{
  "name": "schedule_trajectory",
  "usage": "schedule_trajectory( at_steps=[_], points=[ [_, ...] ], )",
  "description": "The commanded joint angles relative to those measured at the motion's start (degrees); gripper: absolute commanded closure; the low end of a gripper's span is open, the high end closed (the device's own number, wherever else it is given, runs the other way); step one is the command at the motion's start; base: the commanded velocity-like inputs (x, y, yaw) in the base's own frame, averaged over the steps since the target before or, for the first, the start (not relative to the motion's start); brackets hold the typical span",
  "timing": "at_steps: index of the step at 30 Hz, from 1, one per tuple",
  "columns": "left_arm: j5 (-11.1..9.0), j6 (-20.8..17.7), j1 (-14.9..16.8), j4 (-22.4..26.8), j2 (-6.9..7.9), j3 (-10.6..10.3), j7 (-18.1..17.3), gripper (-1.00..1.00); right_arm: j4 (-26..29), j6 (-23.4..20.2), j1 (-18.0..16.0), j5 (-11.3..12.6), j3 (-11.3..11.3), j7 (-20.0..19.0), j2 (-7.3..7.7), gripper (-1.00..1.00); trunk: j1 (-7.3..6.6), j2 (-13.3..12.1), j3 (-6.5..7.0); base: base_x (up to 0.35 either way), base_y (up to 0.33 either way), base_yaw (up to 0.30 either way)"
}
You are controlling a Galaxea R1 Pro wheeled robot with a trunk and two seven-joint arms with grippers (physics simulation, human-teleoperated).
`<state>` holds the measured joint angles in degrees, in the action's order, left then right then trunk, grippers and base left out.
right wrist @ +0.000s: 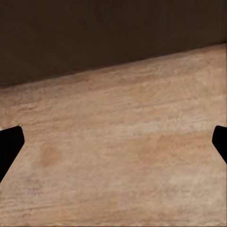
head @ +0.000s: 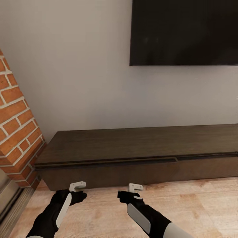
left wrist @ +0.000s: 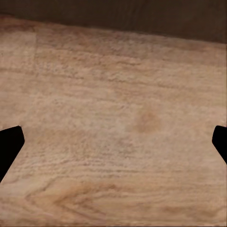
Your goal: Place each of the two pumpkins and all three candles from the living room inside a cabinet in the living room (use any cabinet), then make sure every cabinet is closed, and position the cauldron so it is next to a table in the living room.
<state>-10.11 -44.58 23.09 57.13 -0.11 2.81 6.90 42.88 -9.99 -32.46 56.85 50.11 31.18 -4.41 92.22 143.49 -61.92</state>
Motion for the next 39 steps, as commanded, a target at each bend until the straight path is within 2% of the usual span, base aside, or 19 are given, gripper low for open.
schedule_trajectory(
  at_steps=[1, 3, 5, 10, 16, 27, 35, 39],
  points=[
    [-0.7, -0.3, 0.0, -0.9, 0.53, 0.1, 0.5, -1.00, 0.1, -0.6, -0.1, 1.2, 0.2, 0.4, 0.07, -1.00, -0.05, 0.0, 0.18, -0.110, 0.000, 0.000],
    [-0.8, -0.4, 0.0, -2.4, 1.36, 0.1, 0.5, -1.00, 0.1, -0.9, -0.1, 3.1, 0.3, 0.5, 0.15, -1.00, -0.11, 0.0, 0.62, -0.058, 0.000, 0.000],
    [-1.1, -1.0, -0.6, -1.8, 1.96, -0.4, 0.1, -1.00, -0.6, -1.6, -0.7, 3.4, 0.9, 1.1, 0.40, -1.00, -0.11, 0.0, 0.61, 0.000, 0.000, 0.000],
    [-1.2, -2.6, -2.2, -0.2, 2.01, -0.3, 0.1, -1.00, -2.2, -3.2, -2.3, 3.3, 0.9, 1.1, 0.37, -1.00, -0.11, 0.0, 0.61, 0.000, 0.000, 0.000],
    [-0.7, -2.8, -4.2, -2.1, 2.04, -0.3, 0.0, -1.00, -4.1, -4.2, -2.2, 2.5, 0.9, 0.7, 0.36, -1.00, -0.26, -0.1, 1.94, 0.000, 0.000, 0.000],
    [-0.7, -2.7, -4.2, -5.6, 1.97, -0.3, -0.1, -1.00, -5.8, -4.4, -2.1, 3.2, 0.7, 0.7, 0.37, -1.00, -0.56, -0.3, 4.38, 0.000, 0.000, 0.000],
    [-0.7, -2.7, -4.2, -9.1, 2.03, -0.3, -0.1, -1.00, -5.9, -4.4, -2.1, 3.3, 0.6, 0.6, 0.31, -1.00, -2.31, -3.5, 5.81, 0.000, 0.000, 0.000],
    [-0.6, -2.7, -4.2, -9.1, 2.04, -0.3, -0.1, -1.00, -5.9, -4.4, -2.1, 3.3, 0.6, 0.6, 0.29, -1.00, -3.19, -5.1, 6.53, 0.000, 0.000, 0.000]
  ],
)
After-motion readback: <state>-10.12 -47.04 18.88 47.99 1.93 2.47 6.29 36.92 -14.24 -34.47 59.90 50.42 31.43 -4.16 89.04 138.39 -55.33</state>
